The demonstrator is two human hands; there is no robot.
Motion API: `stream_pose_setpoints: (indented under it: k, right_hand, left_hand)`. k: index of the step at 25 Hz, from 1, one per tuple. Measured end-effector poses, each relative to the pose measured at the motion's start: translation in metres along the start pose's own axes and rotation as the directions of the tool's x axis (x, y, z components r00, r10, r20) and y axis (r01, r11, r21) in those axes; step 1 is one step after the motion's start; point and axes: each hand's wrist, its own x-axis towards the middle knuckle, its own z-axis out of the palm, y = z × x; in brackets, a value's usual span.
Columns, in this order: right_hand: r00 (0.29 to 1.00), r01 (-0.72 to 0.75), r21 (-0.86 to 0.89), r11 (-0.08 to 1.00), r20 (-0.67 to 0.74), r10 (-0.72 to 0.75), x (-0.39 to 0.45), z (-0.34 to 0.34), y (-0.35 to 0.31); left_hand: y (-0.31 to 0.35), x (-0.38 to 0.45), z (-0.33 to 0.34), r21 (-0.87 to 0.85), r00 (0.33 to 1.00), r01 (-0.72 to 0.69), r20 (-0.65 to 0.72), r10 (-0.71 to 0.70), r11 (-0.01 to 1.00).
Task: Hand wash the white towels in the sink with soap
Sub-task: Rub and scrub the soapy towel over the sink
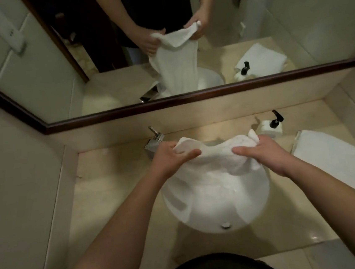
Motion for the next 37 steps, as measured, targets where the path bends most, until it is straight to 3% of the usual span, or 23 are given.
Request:
stream_pose_setpoints:
  k: [3, 6, 9, 12, 15, 21, 28, 31, 33, 35, 37]
  right_hand:
    - [0.986, 0.106, 0.026, 0.994, -0.129, -0.102, -0.007, -0.005, -0.014]
    - [0.961, 0.196, 0.004, 0.981, -0.200, -0.191, -0.011, -0.003, -0.028]
    - [0.942, 0.227, 0.069, 0.971, -0.269, -0.201, -0.017, -0.005, -0.044]
    - [0.923, 0.321, 0.217, 0.922, -0.288, -0.254, -0.026, -0.013, -0.061]
    - [0.922, 0.295, 0.378, 0.877, -0.352, -0.158, -0.029, -0.010, -0.066]
    - [0.916, 0.201, 0.434, 0.878, -0.401, -0.012, -0.028, 0.015, -0.049]
    - [0.856, 0.241, 0.300, 0.923, -0.514, -0.057, -0.019, 0.024, -0.042]
    - [0.890, 0.282, 0.153, 0.947, -0.412, -0.198, -0.026, 0.036, -0.034]
    - [0.852, 0.302, -0.013, 0.953, -0.445, -0.275, -0.010, 0.027, -0.030]
    - [0.836, 0.255, 0.071, 0.964, -0.518, -0.183, 0.004, 0.015, -0.031]
    - [0.847, 0.273, 0.089, 0.958, -0.493, -0.196, -0.004, 0.024, -0.028]
  left_hand:
    - [0.027, -0.012, 0.006, 0.055, 0.991, -0.052, -0.122, 0.059, 0.997]
    - [0.059, -0.026, 0.020, -0.076, 0.925, -0.164, -0.359, 0.127, 0.984]
    - [0.092, -0.035, 0.031, -0.308, 0.858, -0.234, -0.512, 0.046, 0.922]
    - [0.120, -0.039, 0.037, -0.478, 0.820, -0.244, -0.566, -0.084, 0.844]
    - [0.132, -0.040, 0.052, -0.510, 0.820, -0.245, -0.563, -0.104, 0.825]
    - [0.122, -0.038, 0.097, -0.617, 0.877, -0.123, -0.434, -0.206, 0.777]
    - [0.130, -0.032, 0.132, -0.585, 0.878, 0.030, -0.372, -0.300, 0.811]
    - [0.121, -0.023, 0.128, -0.740, 0.855, 0.139, -0.246, -0.457, 0.658]
    - [0.122, -0.028, 0.135, -0.733, 0.879, 0.143, -0.214, -0.426, 0.665]
    - [0.126, -0.034, 0.143, -0.664, 0.891, 0.128, -0.250, -0.380, 0.737]
    - [0.127, -0.027, 0.139, -0.694, 0.853, 0.142, -0.276, -0.444, 0.706]
